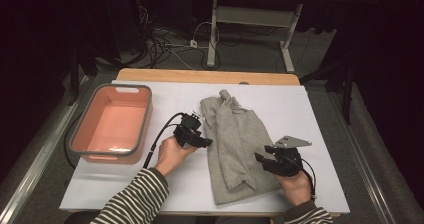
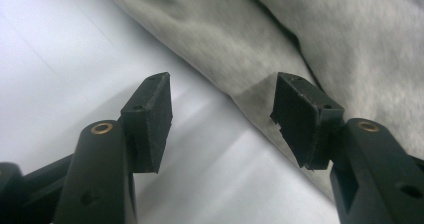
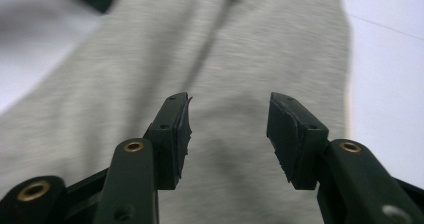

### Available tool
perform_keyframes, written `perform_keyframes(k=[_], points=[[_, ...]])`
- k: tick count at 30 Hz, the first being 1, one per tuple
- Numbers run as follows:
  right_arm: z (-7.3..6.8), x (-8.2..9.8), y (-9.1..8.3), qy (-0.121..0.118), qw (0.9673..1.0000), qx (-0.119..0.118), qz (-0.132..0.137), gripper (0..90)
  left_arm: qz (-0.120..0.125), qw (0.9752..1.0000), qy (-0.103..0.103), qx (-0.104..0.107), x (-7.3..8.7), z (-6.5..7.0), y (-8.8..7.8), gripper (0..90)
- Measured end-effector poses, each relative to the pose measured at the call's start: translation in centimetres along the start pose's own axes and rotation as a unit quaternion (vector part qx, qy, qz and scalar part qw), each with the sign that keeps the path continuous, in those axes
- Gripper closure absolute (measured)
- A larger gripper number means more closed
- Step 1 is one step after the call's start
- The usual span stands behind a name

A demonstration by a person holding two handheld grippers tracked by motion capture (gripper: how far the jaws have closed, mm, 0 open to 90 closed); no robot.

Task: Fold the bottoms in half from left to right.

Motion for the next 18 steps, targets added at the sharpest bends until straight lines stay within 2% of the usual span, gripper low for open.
perform_keyframes(k=[1,3,7,10,11,12,15,18], points=[[1.2,0.0,0.4,0.008,0.9999,0.013,-0.003,51.3,-0.002,1.0,0.004,0.0,0.4,0.4,0.2,38.9],[2.4,0.0,0.7,0.019,0.9995,0.024,-0.004,50.9,-0.003,1.0,0.003,0.002,0.5,0.7,0.3,38.7],[4.3,0.5,1.2,0.037,0.9982,0.045,-0.015,50.2,-0.009,0.9998,0.018,-0.004,0.8,1.4,0.5,38.8],[5.4,1.2,1.6,0.051,0.9966,0.056,-0.031,50.3,-0.011,0.9997,0.023,0.004,0.9,2.1,0.7,38.8],[5.6,1.5,1.8,0.057,0.9961,0.056,-0.038,50.4,-0.012,0.9994,0.032,0.003,1.0,2.3,0.8,38.8],[5.6,1.5,1.8,0.057,0.9961,0.056,-0.038,50.4,-0.012,0.9994,0.032,0.003,1.0,2.3,0.8,38.9],[5.6,2.2,2.4,0.056,0.9953,0.051,-0.061,54.6,-0.014,0.9991,0.04,-0.001,1.1,2.6,0.8,40.7],[5.3,2.3,2.4,0.05,0.9957,0.048,-0.062,57.7,-0.015,0.9989,0.044,0.004,1.1,2.8,0.9,47.9]])
Point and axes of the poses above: each handheld gripper's, and its own axes: y roughly forward along the jaws, x roughly out of its underside, z roughly to its right, the point moved 10 cm from there along y, roughly forward along the jaws, and after that the axes turned 2 degrees about y, right-handed, at the moved point
